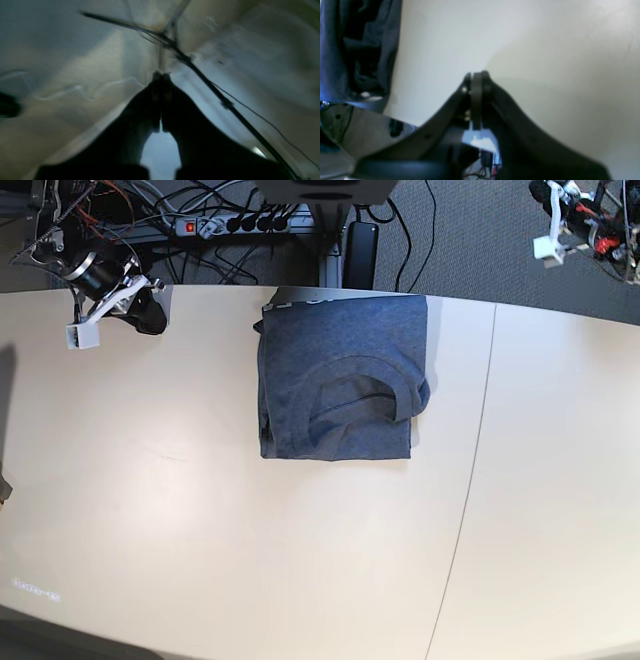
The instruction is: Fold the T-shirt properly
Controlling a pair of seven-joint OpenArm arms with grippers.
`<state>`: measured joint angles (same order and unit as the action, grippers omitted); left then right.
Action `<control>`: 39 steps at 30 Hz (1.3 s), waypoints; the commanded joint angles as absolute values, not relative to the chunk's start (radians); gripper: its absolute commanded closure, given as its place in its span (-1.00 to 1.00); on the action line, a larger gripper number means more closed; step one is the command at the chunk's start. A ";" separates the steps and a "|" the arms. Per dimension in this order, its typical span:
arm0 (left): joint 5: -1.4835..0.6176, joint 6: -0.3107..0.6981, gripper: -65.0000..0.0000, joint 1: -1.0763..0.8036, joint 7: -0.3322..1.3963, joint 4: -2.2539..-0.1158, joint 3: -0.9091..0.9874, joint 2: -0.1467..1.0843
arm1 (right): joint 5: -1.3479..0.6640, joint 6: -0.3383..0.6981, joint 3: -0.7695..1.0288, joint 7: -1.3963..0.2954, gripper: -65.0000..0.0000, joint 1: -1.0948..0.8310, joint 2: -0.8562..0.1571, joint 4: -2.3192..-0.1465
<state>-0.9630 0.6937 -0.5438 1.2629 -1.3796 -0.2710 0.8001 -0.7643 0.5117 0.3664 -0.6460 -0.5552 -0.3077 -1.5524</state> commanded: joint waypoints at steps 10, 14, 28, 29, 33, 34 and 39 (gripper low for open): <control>-0.836 0.698 1.00 -0.621 1.125 -1.358 -0.269 0.596 | -0.654 0.557 0.365 -0.712 1.00 -0.783 -0.213 -1.542; -0.813 0.698 1.00 -0.621 1.092 -1.303 -0.269 0.541 | -0.643 0.556 0.365 -0.672 1.00 -0.857 -0.213 -1.541; -0.393 0.698 1.00 -0.564 0.421 -1.164 -0.269 0.459 | -0.426 0.547 0.365 -0.545 1.00 -0.715 -0.213 -1.395; -0.369 0.698 1.00 -0.546 0.410 -1.149 -0.269 0.449 | -0.413 0.546 0.365 -0.539 1.00 -0.684 -0.214 -1.347; -0.339 0.665 1.00 -0.461 0.386 -1.038 -0.269 0.405 | -0.362 0.546 0.365 -0.475 1.00 -0.557 -0.216 -1.114; -0.339 0.606 1.00 -0.438 0.374 -1.000 -0.269 0.392 | -0.348 0.546 0.365 -0.459 1.00 -0.522 -0.216 -1.055; -0.286 0.372 1.00 -0.304 0.290 -0.781 -0.269 0.329 | -0.285 0.540 0.365 -0.418 1.00 -0.347 -0.216 -0.819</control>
